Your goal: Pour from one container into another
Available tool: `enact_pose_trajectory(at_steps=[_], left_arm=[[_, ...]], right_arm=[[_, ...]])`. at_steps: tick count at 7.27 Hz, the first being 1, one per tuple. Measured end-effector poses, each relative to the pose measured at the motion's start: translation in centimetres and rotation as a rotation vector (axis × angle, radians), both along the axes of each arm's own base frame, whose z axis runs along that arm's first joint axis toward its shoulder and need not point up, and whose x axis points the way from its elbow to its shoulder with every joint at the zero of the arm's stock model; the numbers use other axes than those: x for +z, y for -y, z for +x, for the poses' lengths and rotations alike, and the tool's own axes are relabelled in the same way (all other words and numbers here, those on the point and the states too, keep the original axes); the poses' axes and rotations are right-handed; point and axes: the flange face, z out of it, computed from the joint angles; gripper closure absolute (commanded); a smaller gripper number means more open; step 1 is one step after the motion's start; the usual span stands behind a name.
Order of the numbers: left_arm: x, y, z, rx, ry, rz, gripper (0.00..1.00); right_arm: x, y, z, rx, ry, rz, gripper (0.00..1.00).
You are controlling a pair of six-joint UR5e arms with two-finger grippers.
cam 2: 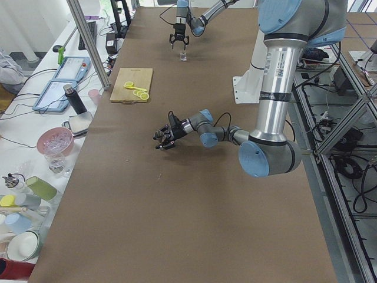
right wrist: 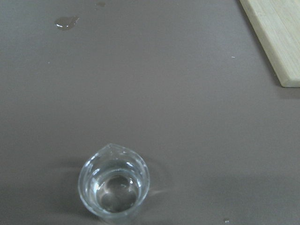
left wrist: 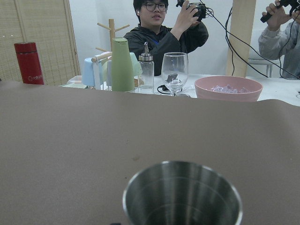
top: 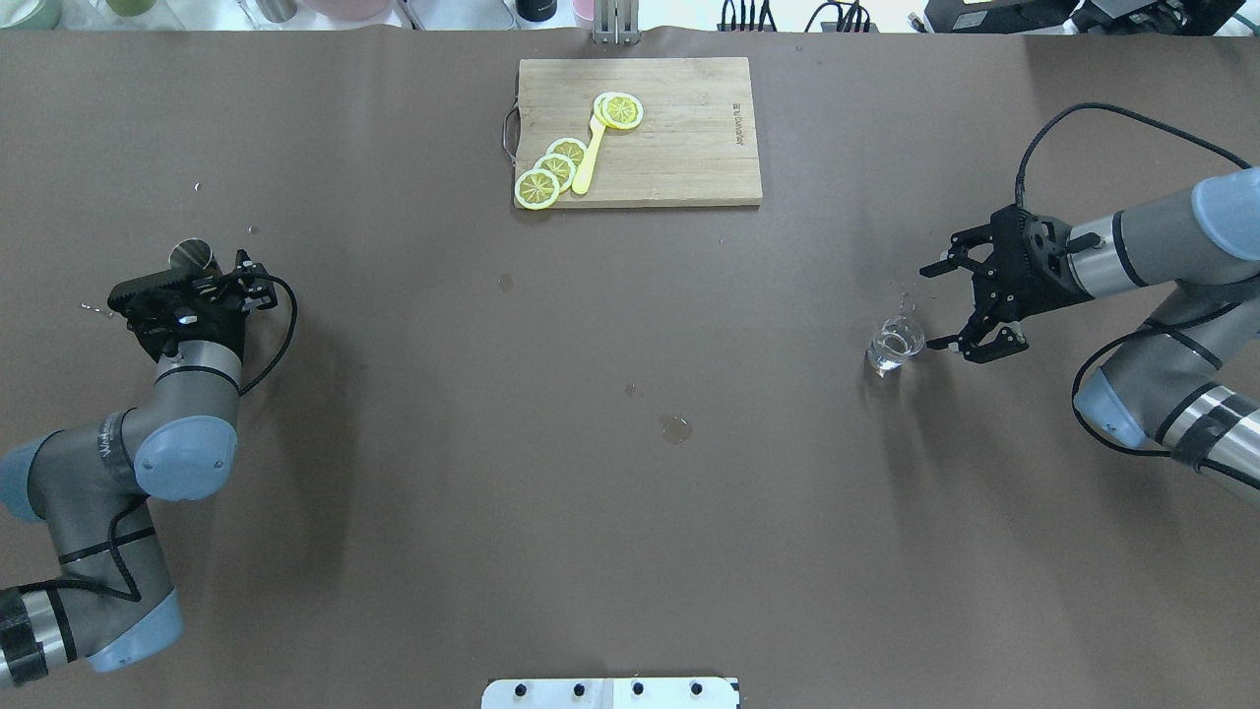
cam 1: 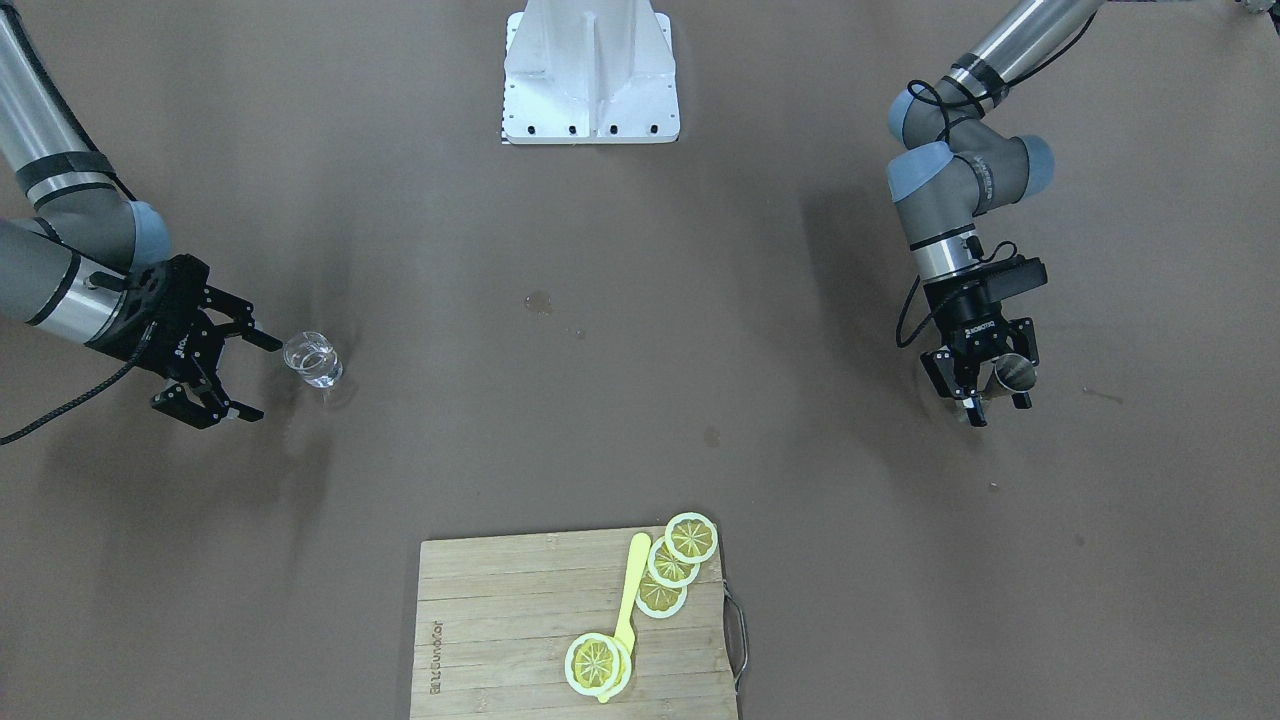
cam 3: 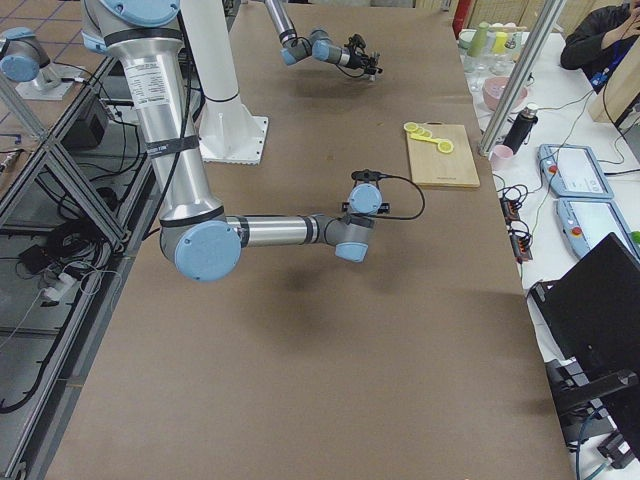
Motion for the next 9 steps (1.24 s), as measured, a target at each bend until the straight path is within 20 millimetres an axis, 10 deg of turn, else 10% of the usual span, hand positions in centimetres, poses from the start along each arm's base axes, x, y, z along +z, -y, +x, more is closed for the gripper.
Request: enact_pose_trajectory(at_steps=[5,9], left_arm=[[-4.7,-0.4,-0.4,0.032,-0.035,0.034,1.0],[-17.6,-0.6,-0.2,0.164,0.008,0.192,1.0]], right_arm=[[-0.1,-1.5,-1.9,-0.042,0.017,0.014,0.07],[0.4,-2.2,-2.2,-0.057,0.042,0.035,0.08]])
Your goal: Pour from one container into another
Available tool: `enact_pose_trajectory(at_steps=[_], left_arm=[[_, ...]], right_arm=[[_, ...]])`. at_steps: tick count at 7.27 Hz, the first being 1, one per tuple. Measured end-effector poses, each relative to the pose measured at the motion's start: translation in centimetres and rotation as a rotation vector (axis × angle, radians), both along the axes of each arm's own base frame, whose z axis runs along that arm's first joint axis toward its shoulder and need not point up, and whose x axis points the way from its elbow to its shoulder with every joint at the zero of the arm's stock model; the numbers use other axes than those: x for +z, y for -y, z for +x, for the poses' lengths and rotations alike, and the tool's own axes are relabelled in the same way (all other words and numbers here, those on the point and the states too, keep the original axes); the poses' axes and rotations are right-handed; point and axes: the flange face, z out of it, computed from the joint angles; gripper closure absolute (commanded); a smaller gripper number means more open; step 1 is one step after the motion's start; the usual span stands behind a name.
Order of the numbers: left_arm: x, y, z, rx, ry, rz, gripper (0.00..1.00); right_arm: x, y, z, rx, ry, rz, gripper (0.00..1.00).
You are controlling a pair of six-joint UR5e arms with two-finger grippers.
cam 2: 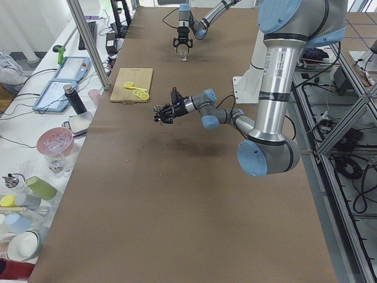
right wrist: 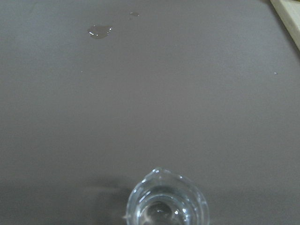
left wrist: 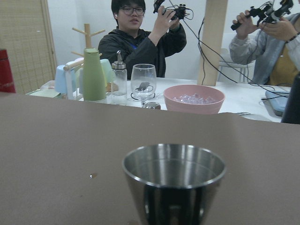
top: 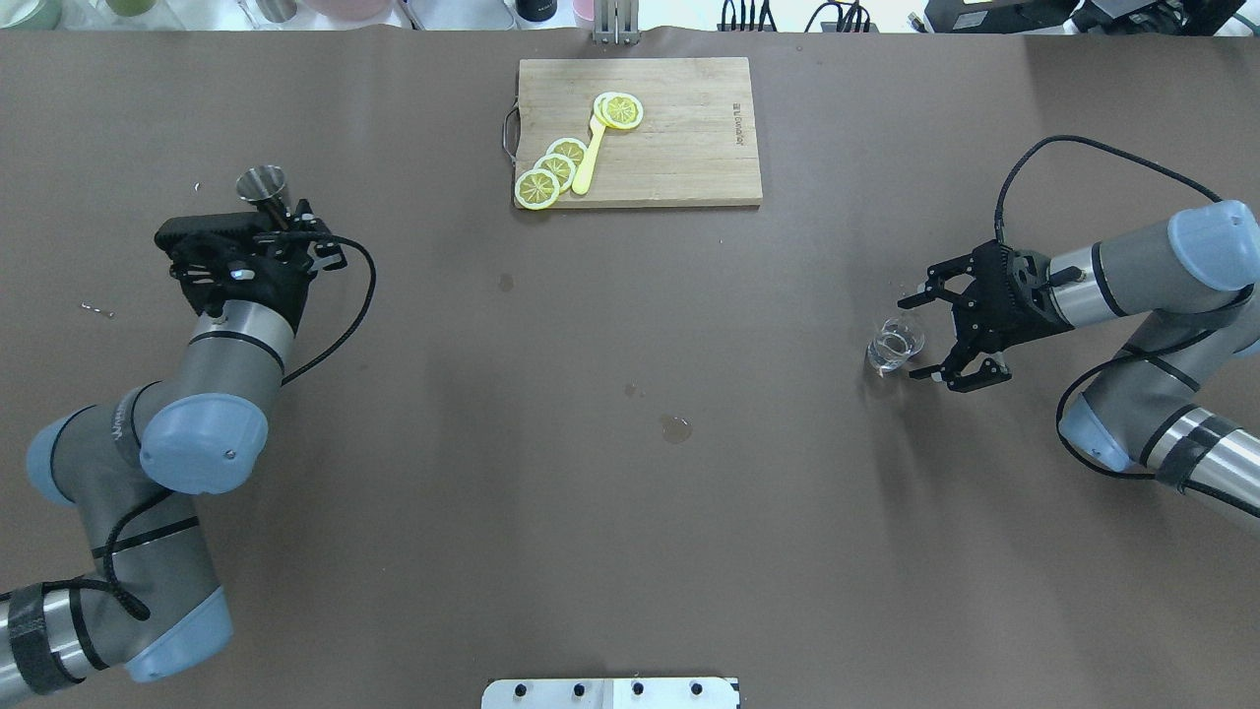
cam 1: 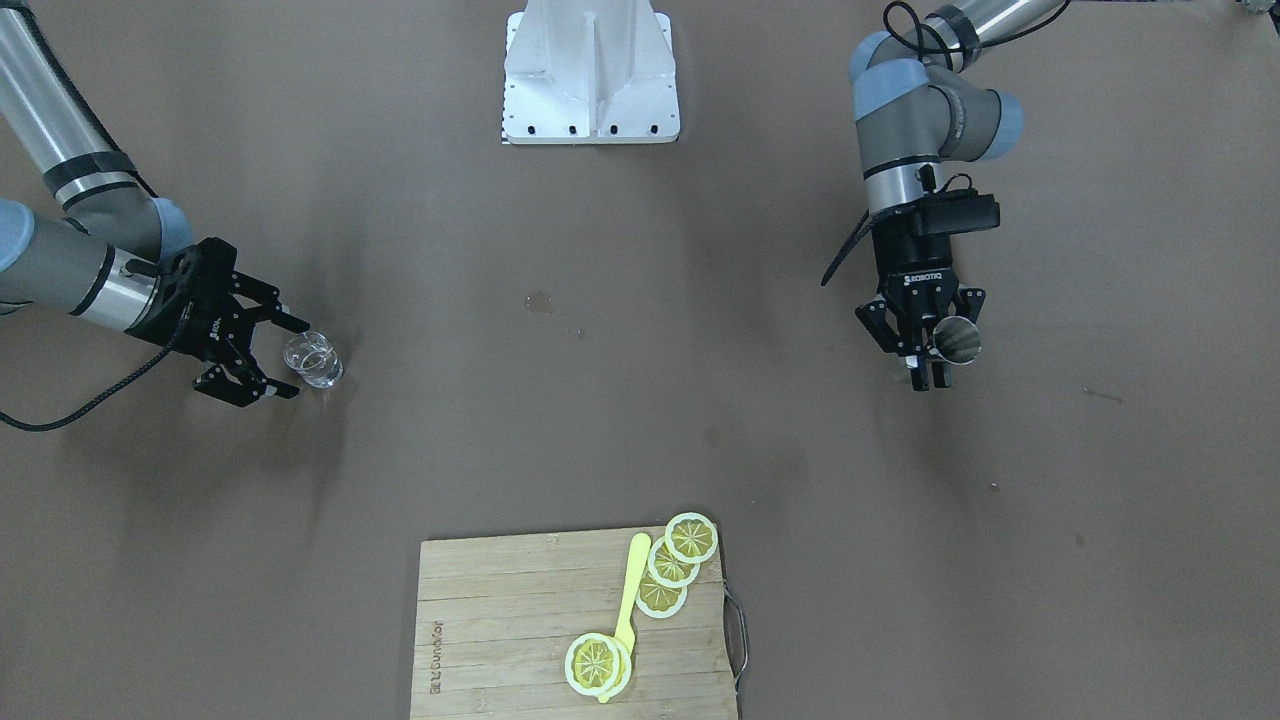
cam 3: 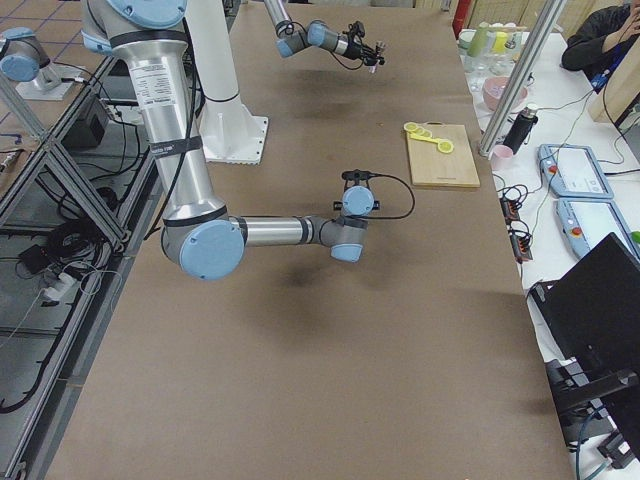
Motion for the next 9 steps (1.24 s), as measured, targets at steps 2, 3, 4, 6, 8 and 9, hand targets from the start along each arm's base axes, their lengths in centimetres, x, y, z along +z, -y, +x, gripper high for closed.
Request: enact_pose_trajectory(at_steps=[2,3,4,6,8,9], left_arm=[[-7.7,-0.3,2.8,0.097,0.074,0.11,1.0],[-11.1,-0.8,4.6,0.133,0.083,0.151,1.0],[-13.2,-1.5,6.8,0.163,0.084,0.172,1.0],[-13.8,-2.4,9.2,0.191,0.101,0.179,1.0],[-14.0,-4.0,10.5,0.247,0.195,0.218,1.0],[-14.6,-4.7,10.7,0.271,0.227,0.263,1.0]], right_arm=[[0.1,-0.3,-0.3,-0.007,0.004,-0.007,0.08],[0.2,-0.7,-0.7,-0.012,0.011,-0.014,0.08],[0.5,-1.0,-1.0,-0.016,0.017,-0.018,0.08],[1.3,-1.3,-1.2,-0.019,0.022,-0.024,0.08],[1.3,-1.2,-1.3,-0.019,0.023,-0.023,0.09],[1.1,-1.0,-1.5,-0.017,0.026,-0.022,0.1]])
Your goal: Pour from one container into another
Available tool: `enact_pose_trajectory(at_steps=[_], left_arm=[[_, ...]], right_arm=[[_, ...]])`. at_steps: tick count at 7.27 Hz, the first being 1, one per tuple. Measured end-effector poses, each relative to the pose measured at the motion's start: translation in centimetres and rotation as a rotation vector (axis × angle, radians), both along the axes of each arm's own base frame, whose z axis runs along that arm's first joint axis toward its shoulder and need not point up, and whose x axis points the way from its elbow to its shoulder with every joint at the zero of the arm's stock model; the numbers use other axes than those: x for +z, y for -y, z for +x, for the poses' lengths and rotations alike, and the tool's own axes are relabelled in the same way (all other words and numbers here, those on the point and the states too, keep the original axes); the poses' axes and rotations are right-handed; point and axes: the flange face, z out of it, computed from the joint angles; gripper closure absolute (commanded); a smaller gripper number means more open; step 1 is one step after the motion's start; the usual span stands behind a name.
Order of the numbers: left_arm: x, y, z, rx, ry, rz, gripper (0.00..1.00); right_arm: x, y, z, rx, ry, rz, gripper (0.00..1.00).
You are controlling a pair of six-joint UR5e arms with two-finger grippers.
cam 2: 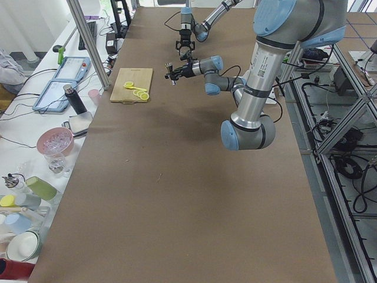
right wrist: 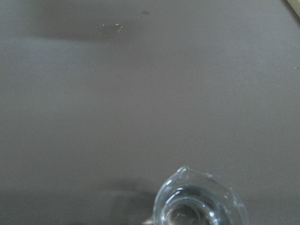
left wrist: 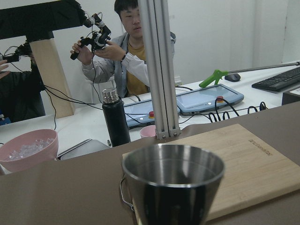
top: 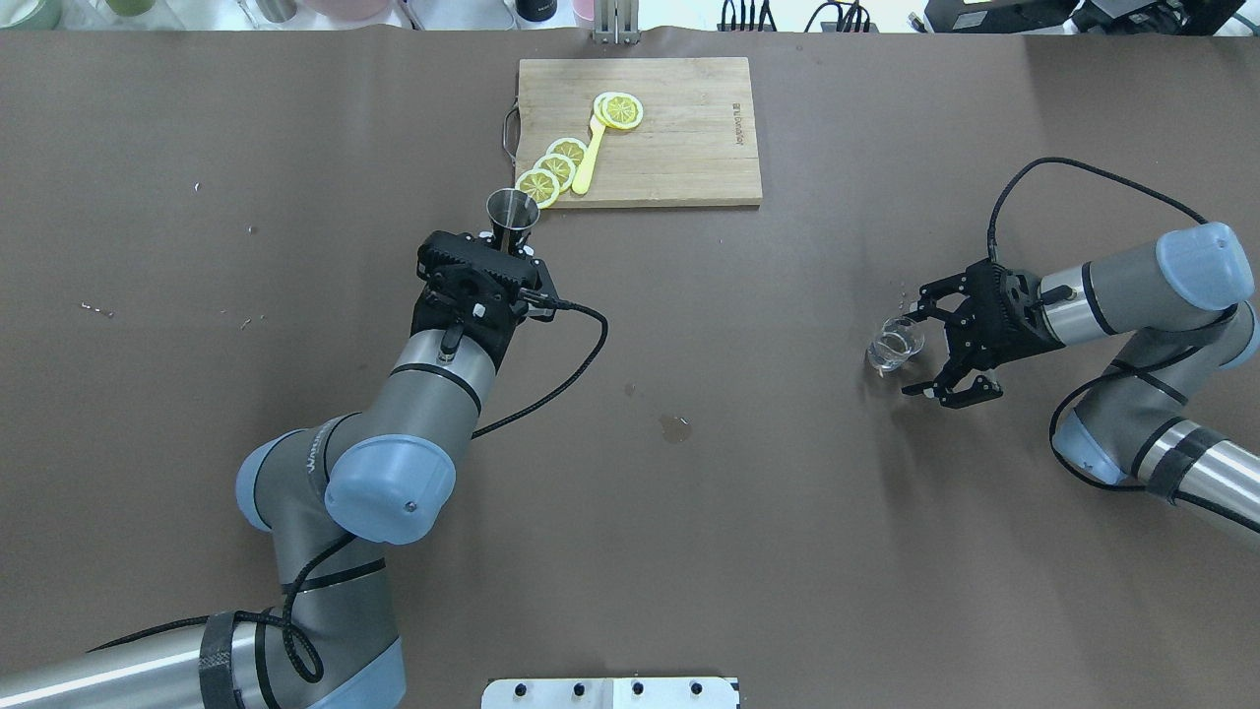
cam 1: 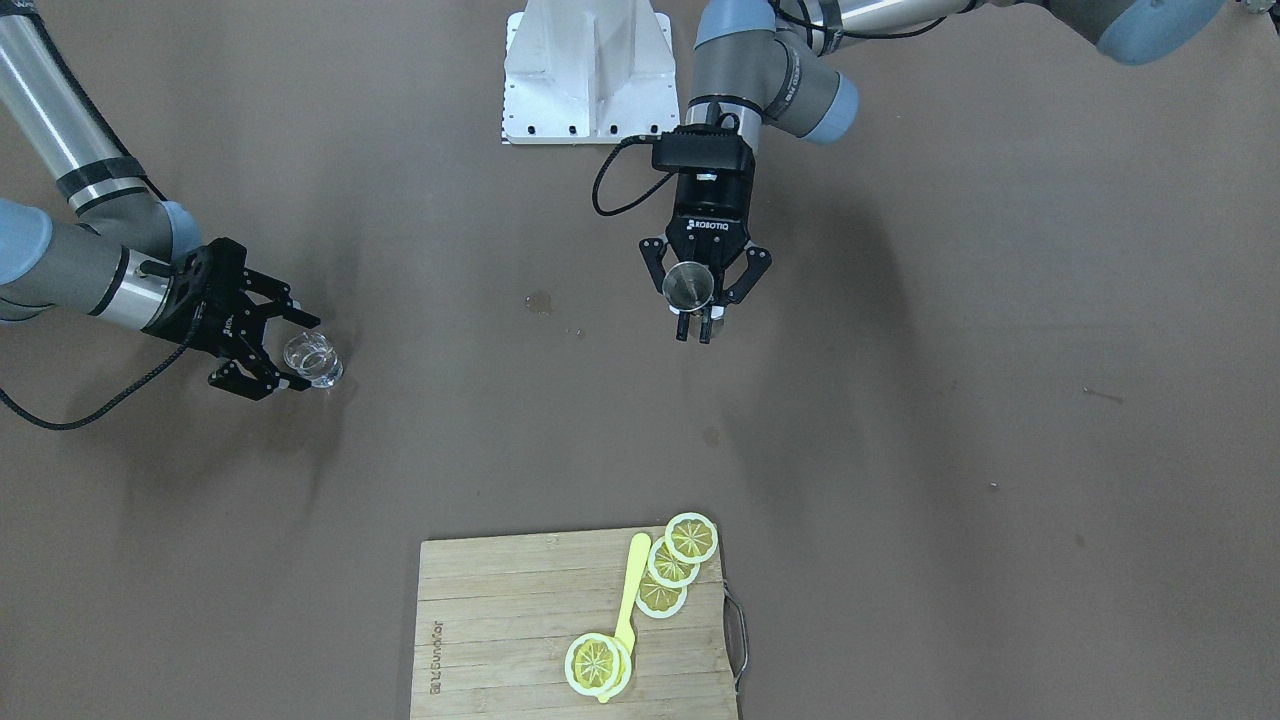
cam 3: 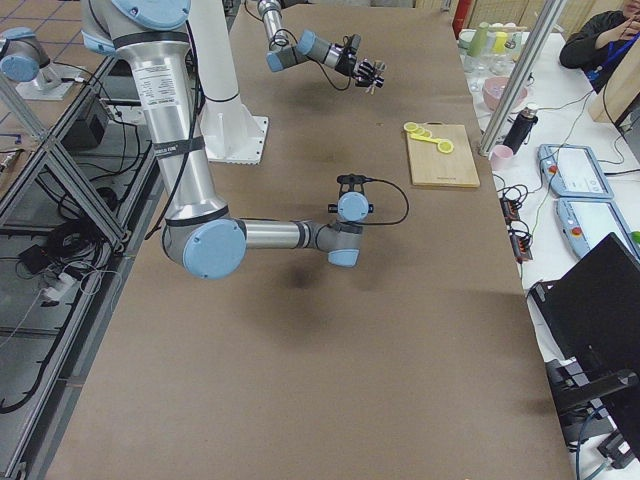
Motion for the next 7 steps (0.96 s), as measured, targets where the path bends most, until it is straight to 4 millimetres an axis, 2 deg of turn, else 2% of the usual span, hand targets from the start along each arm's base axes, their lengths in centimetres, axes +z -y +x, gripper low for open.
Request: enact_pose_trajectory(at_steps=[2,4,7], left_arm=[[-0.5,-1.5,0.0,0.028,-0.041,0.053,1.0],[-0.6,-3.0,1.8,0.069,-0.021,0.072,1.0],[-0.7,-4.0,4.3,0.124,0.032,0.091,1.0]], right_arm=[[-0.4,0.5,-0.5,0.002,0.003,0.0,0.26],[-0.3,0.7,-0.6,0.003,0.001,-0.004,0.44],[-0.3,0.7,-0.6,0.0,0.001,-0.005,0.75]])
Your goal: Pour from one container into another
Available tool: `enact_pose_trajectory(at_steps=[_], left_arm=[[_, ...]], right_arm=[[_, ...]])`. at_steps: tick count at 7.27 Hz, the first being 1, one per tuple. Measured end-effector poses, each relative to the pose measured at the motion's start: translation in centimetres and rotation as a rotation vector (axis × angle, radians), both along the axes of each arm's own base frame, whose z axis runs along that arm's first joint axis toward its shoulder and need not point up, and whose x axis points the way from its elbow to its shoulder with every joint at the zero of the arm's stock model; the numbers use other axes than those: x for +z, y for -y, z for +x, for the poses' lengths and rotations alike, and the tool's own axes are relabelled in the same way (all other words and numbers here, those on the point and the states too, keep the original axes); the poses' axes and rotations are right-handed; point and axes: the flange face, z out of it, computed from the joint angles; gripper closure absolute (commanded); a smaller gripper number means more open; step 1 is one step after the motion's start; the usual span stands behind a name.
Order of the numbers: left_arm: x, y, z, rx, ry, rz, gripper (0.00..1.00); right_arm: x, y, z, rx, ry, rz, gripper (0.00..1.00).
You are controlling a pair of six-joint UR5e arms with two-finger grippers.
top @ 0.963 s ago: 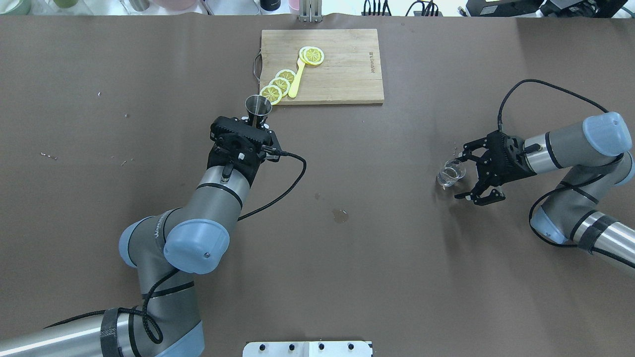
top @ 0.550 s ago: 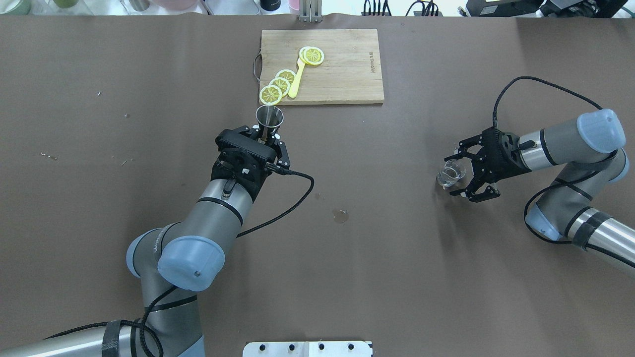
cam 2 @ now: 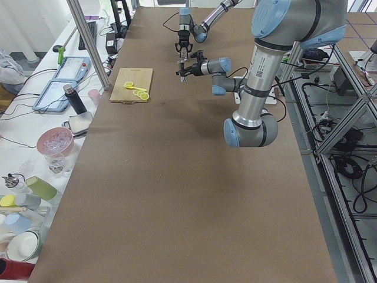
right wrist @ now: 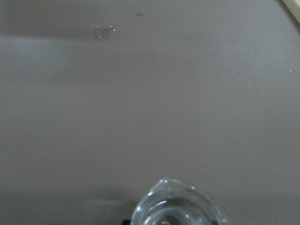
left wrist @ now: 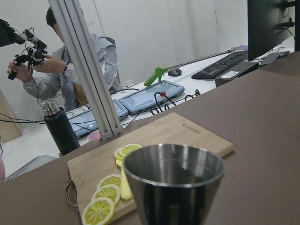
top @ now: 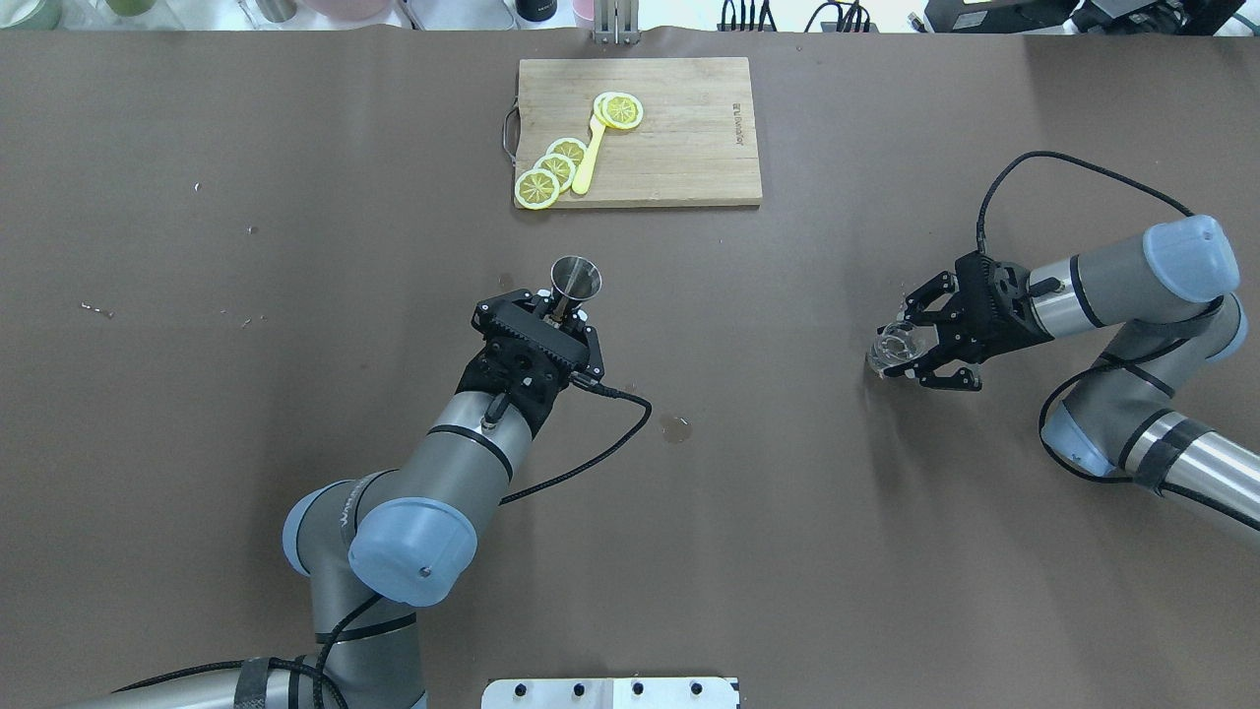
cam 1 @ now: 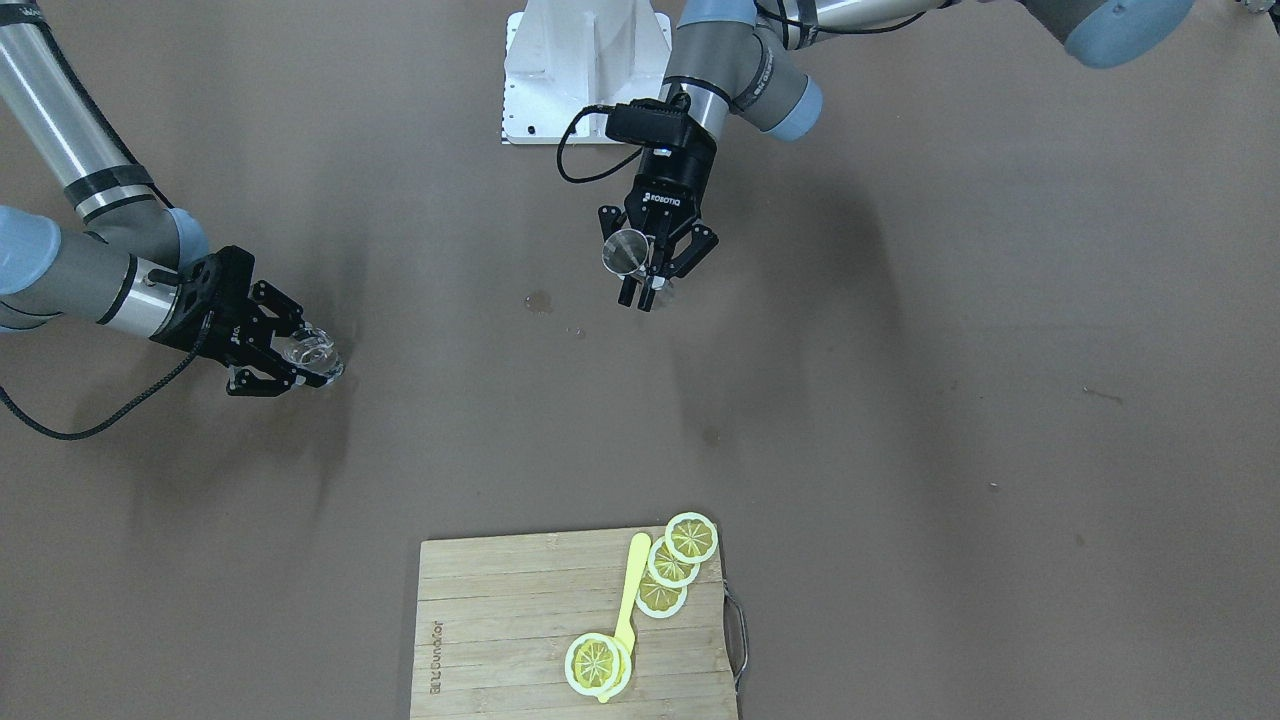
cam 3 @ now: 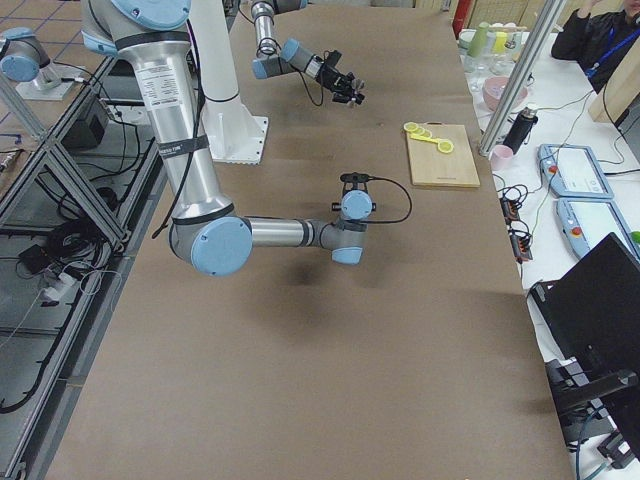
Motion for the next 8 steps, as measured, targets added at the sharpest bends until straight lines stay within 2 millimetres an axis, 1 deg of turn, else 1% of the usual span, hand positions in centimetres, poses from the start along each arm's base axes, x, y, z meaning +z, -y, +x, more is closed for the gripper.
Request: enact_pose_trajectory(at_steps=[2,3,5,6,8], left_arm=[[-1.8,-0.1,0.2,0.0,-0.024,0.009,1.0],[-2.4,-0.1,0.1,-0.003,-0.034,0.013,1.0],[-2.7,-0.1,0.0,-0.005,-0.067,0.021,1.0],[-2.6,-0.2,0.1,-0.005,-0.078,0.024,1.0],[-2.4,-0.3,-0.1,-0.003,-0.106,0.032,1.0]], right_arm=[[-0.2,0.1,0.1,0.001,0.003,0.003,0.95],[-0.6,0.3,0.2,0.006,0.007,0.008,1.0],[-1.6,1.5,1.5,0.031,0.018,0.022,1.0],[-2.2,2.6,2.6,0.05,0.022,0.029,1.0],[-4.0,5.7,4.6,0.067,0.003,0.045,1.0]])
